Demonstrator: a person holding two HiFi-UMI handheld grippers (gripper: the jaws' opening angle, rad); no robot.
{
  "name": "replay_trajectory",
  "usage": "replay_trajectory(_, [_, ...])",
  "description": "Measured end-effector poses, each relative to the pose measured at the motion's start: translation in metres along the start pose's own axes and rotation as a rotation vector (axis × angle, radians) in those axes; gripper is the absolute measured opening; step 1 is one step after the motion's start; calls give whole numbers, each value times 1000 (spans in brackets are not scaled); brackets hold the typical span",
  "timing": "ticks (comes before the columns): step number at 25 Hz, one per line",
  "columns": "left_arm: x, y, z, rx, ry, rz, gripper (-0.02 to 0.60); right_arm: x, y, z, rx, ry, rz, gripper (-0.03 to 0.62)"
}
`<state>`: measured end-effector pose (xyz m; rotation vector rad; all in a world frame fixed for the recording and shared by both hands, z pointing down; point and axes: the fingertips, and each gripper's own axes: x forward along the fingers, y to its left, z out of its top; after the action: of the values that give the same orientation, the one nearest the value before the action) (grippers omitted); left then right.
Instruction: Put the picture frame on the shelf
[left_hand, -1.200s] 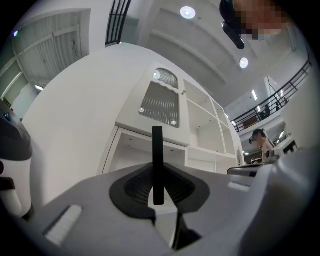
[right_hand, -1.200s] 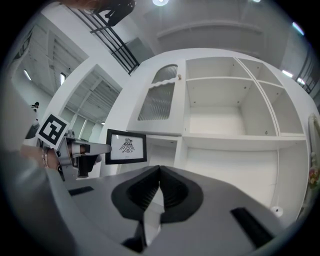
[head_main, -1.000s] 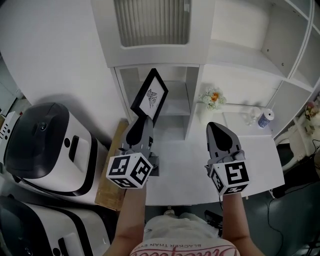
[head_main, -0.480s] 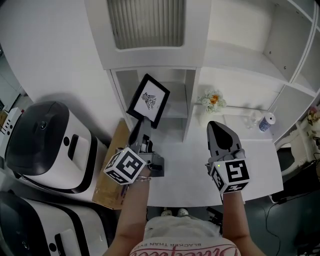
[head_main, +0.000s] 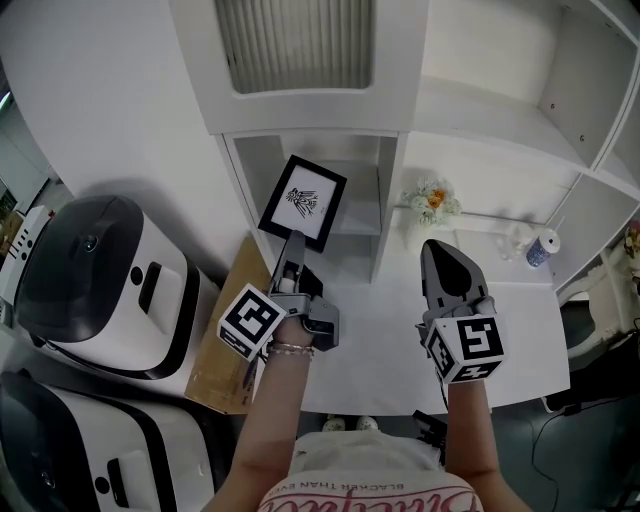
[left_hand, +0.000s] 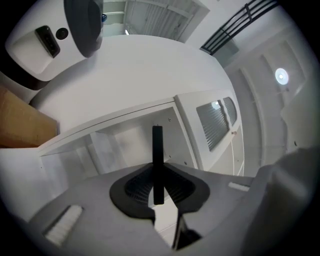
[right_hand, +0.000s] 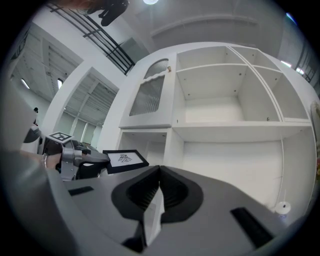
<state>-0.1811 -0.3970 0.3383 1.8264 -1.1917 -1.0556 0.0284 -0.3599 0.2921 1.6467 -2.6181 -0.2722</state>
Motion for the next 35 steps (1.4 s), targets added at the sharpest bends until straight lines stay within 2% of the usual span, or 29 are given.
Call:
replay_trajectory(11, [7, 36, -15, -175, 16, 82, 66, 4, 3, -16, -7, 43, 6, 8])
replay_trajectory(23, [14, 78, -36, -327, 41, 156, 66, 8, -4, -28, -15, 83, -10, 8])
replay_trajectory(35, [33, 101, -40, -393, 41, 192, 66, 9, -9, -37, -12, 106, -18, 8])
